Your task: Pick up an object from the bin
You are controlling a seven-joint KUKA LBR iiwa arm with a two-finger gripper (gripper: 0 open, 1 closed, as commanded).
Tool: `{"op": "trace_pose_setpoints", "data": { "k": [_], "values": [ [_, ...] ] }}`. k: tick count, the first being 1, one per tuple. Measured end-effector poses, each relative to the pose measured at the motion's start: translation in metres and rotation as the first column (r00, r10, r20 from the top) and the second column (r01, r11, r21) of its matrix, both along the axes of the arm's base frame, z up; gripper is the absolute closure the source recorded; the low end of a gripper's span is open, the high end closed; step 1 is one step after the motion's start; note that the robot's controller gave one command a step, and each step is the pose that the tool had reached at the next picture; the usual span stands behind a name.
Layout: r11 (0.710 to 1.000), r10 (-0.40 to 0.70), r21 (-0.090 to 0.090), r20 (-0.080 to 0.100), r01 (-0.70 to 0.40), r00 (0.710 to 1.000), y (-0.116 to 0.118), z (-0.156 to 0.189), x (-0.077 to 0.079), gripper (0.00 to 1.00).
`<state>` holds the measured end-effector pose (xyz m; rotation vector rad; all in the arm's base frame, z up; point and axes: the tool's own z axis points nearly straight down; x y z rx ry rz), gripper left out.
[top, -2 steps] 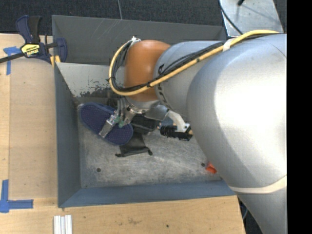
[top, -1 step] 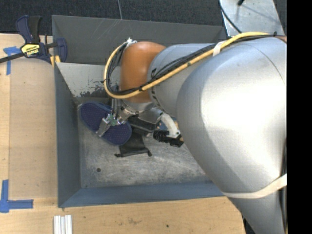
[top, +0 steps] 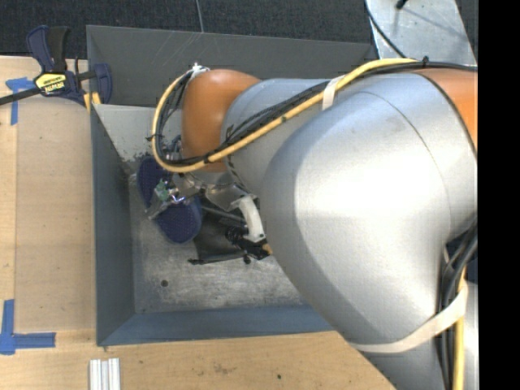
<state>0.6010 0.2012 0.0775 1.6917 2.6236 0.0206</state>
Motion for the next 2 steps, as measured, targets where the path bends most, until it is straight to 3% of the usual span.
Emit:
{"op": "trace_pose_setpoints", "data": {
  "k": [1, 2],
  "values": [
    [1.0, 0.003, 0.003, 0.002, -0.003, 1.0, 0.002, 0.001, 0.001, 1.0],
    [1.0, 0.006, -0.001, -0.026, -0.006, 1.0, 0.001, 0.04, 0.001, 1.0]
  ]
}}
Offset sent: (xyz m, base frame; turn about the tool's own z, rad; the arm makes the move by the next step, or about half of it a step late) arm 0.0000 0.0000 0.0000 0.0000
